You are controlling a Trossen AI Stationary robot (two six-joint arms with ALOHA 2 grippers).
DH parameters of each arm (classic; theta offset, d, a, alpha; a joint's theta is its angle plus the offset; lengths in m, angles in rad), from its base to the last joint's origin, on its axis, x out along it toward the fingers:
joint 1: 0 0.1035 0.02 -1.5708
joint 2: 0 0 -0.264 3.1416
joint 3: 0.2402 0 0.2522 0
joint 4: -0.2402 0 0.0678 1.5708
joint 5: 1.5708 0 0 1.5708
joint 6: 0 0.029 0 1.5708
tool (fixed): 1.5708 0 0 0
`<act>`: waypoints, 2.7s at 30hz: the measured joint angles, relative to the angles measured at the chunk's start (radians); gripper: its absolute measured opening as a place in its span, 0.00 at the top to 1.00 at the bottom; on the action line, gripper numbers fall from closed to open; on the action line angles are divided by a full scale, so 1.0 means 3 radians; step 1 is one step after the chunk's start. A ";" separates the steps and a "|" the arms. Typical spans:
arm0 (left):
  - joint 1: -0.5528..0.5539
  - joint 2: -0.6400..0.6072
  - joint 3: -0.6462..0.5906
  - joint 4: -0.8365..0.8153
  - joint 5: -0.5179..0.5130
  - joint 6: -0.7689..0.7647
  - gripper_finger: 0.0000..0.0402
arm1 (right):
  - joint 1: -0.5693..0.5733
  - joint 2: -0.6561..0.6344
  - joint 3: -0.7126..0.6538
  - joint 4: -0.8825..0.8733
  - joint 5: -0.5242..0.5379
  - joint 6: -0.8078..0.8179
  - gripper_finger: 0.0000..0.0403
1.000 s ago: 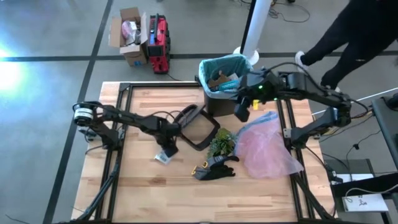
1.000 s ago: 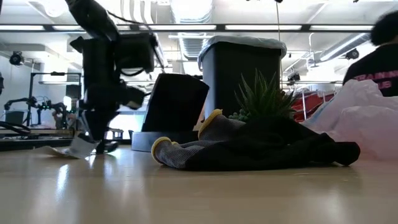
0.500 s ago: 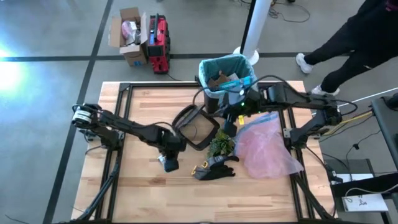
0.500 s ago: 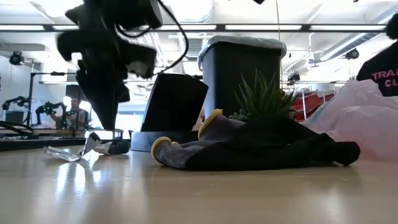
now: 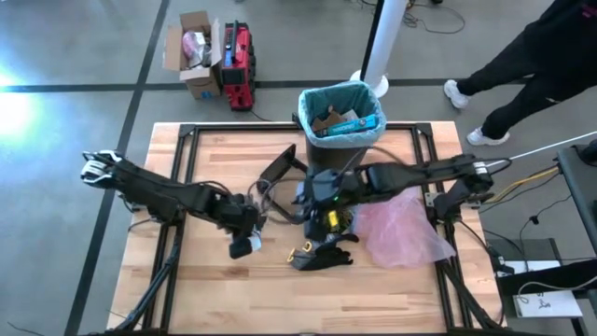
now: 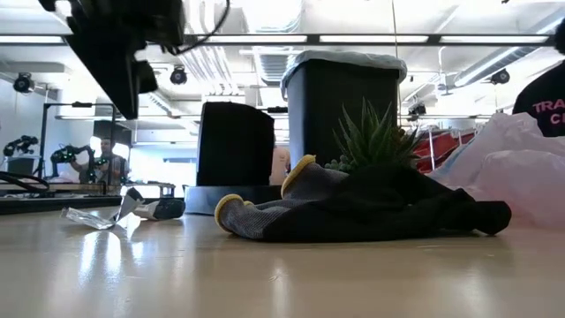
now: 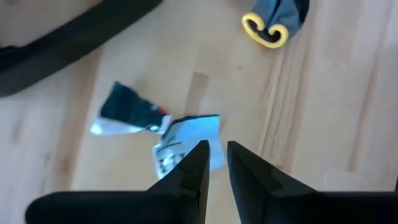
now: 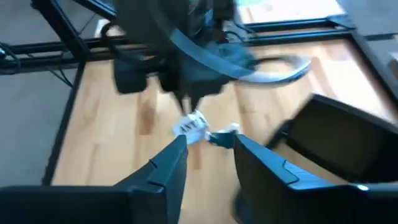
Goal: Place trash/remove bag and relplace
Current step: Put the white paper into the trash bin
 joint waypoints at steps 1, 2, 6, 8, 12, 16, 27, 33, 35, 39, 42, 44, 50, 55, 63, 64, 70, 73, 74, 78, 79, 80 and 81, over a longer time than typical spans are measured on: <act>-0.0011 -0.0071 -0.0019 -0.0050 -0.0045 -0.0030 0.89 | 0.0029 0.0068 0.0000 0.0064 0.0003 0.0041 0.68; -0.0024 -0.0141 -0.0038 -0.0087 -0.0081 -0.0049 0.89 | 0.0058 0.0140 0.0000 0.0149 0.0002 0.0079 0.67; -0.0054 -0.0432 -0.0199 -0.0133 -0.0176 -0.0120 0.89 | 0.0179 0.0479 0.0000 0.0469 0.0005 0.0143 0.64; -0.0055 -0.0585 -0.0309 -0.0142 -0.0259 -0.0193 0.89 | 0.0229 0.0645 0.0000 0.0621 0.0004 0.0153 0.63; -0.0055 -0.0854 -0.0572 -0.0159 -0.0325 -0.0415 0.89 | 0.0288 0.0982 0.0000 0.0879 0.0003 0.0372 0.62; -0.0067 -0.1088 -0.0810 -0.0158 -0.0118 -0.0643 0.89 | 0.0297 0.1286 0.0000 0.1253 0.0009 0.0618 0.62; -0.0117 -0.1295 -0.1170 0.0189 0.0020 -0.0778 0.89 | 0.0295 0.1746 0.0000 0.1646 0.0303 0.0921 0.55; -0.0117 -0.1254 -0.1268 0.0366 0.0020 -0.0778 0.89 | 0.0294 0.1753 0.0000 0.1655 0.0497 0.0919 0.45; -0.0117 -0.1240 -0.1270 0.0412 0.0020 -0.0788 0.89 | 0.0294 0.1753 0.0000 0.1639 0.0531 0.1027 0.42; -0.0117 -0.1237 -0.1246 0.0537 0.0018 -0.0800 0.89 | 0.0289 0.1761 0.0000 0.1642 0.0521 0.1069 0.42; -0.0117 -0.1239 -0.1237 0.0630 0.0016 -0.0835 0.89 | 0.0287 0.1815 0.0000 0.1644 0.0510 0.1044 0.44; -0.0117 -0.1229 -0.1236 0.0645 0.0019 -0.0825 0.89 | 0.0283 0.1881 -0.0004 0.1662 0.0506 0.1034 0.46; -0.0118 -0.1167 -0.1249 0.0640 0.0304 -0.0754 0.89 | 0.0279 0.2152 -0.0005 0.1815 0.0545 0.1136 0.45; -0.0120 -0.1017 -0.1273 0.0642 0.0300 -0.0976 0.89 | 0.0271 0.2299 -0.0008 0.1984 0.0560 0.1341 0.44; -0.0140 -0.0843 -0.1274 0.0774 0.0300 -0.0923 0.89 | 0.0278 0.2329 -0.0003 0.2189 0.0509 0.1469 0.52; -0.0140 -0.0830 -0.1278 0.0770 0.0301 -0.0814 0.89 | 0.0273 0.2330 -0.0003 0.2185 0.0515 0.1482 0.54; -0.0142 -0.0820 -0.1282 0.0619 0.0301 -0.0515 0.89 | 0.0197 0.2350 -0.0003 0.2215 0.0543 0.1817 0.68; -0.0188 -0.0826 -0.1282 0.0615 0.0301 -0.0511 0.89 | 0.0177 0.2359 -0.0004 0.2211 0.0543 0.1971 0.77; -0.0205 -0.0831 -0.1282 0.0616 0.0302 -0.0497 0.89 | 0.0174 0.2358 -0.0004 0.2219 0.0533 0.2049 0.81; -0.0235 -0.0838 -0.1282 0.0631 0.0303 -0.0366 0.89 | 0.0180 0.2358 -0.0004 0.2211 0.0498 0.2118 0.96; -0.0237 -0.0844 -0.1282 0.0631 0.0303 -0.0349 0.89 | 0.0192 0.2352 -0.0004 0.2212 0.0475 0.2072 0.98; -0.0238 -0.0849 -0.1282 0.0637 0.0303 -0.0348 0.89 | 0.0199 0.2339 -0.0004 0.2212 0.0436 0.1987 0.98; -0.0238 -0.0851 -0.1282 0.0656 0.0303 -0.0364 0.89 | 0.0208 0.2321 -0.0004 0.2207 0.0379 0.1912 0.98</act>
